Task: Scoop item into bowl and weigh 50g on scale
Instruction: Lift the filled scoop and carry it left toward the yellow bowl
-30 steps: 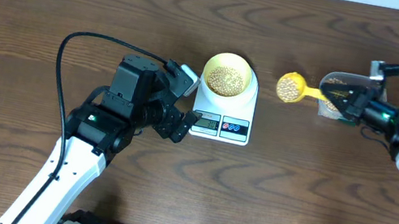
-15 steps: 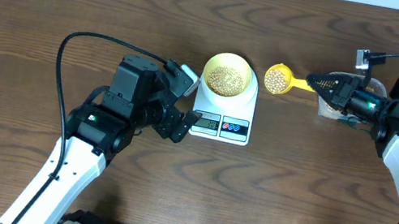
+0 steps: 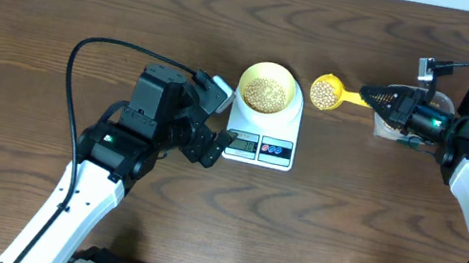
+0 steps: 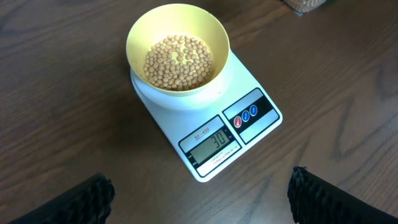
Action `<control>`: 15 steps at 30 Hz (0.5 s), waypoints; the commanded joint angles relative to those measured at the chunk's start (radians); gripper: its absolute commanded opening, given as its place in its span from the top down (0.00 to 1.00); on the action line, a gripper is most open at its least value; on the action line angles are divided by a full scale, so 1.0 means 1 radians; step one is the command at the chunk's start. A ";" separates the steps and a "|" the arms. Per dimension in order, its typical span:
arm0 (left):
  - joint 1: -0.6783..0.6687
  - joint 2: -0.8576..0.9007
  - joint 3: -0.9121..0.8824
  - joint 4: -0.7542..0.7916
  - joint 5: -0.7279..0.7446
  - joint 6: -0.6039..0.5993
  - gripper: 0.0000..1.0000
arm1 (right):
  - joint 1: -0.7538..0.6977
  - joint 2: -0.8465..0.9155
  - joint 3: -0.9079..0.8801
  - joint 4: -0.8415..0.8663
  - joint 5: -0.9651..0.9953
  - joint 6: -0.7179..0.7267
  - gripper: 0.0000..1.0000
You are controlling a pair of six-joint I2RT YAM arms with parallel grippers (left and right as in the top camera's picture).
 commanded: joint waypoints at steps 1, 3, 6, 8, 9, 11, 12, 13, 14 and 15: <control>0.005 -0.011 -0.002 0.001 0.013 -0.002 0.09 | 0.004 0.005 0.000 0.002 -0.011 0.016 0.99; 0.005 -0.011 -0.002 0.001 0.013 -0.002 0.08 | 0.004 0.005 0.000 0.002 -0.010 0.024 0.99; 0.005 -0.011 -0.002 0.001 0.013 -0.002 0.09 | 0.004 0.005 0.000 0.001 -0.011 0.031 0.99; 0.005 -0.011 -0.002 0.001 0.013 -0.002 0.09 | 0.006 0.005 0.000 -0.001 -0.011 0.053 0.99; 0.005 -0.011 -0.002 0.001 0.013 -0.002 0.09 | 0.010 0.005 0.000 -0.001 -0.011 0.062 0.99; 0.005 -0.011 -0.002 0.001 0.013 -0.002 0.08 | 0.019 0.005 0.000 -0.001 -0.010 0.065 0.99; 0.005 -0.011 -0.002 0.001 0.013 -0.002 0.09 | 0.025 0.005 0.000 -0.001 -0.009 0.065 0.99; 0.005 -0.011 -0.002 0.001 0.013 -0.002 0.08 | 0.031 0.005 0.000 -0.001 -0.009 0.066 0.99; 0.005 -0.011 -0.002 0.001 0.013 -0.002 0.08 | 0.038 0.005 0.000 -0.001 -0.009 0.069 0.99; 0.005 -0.011 -0.002 0.001 0.013 -0.002 0.09 | 0.044 0.005 0.000 -0.001 -0.006 0.076 0.99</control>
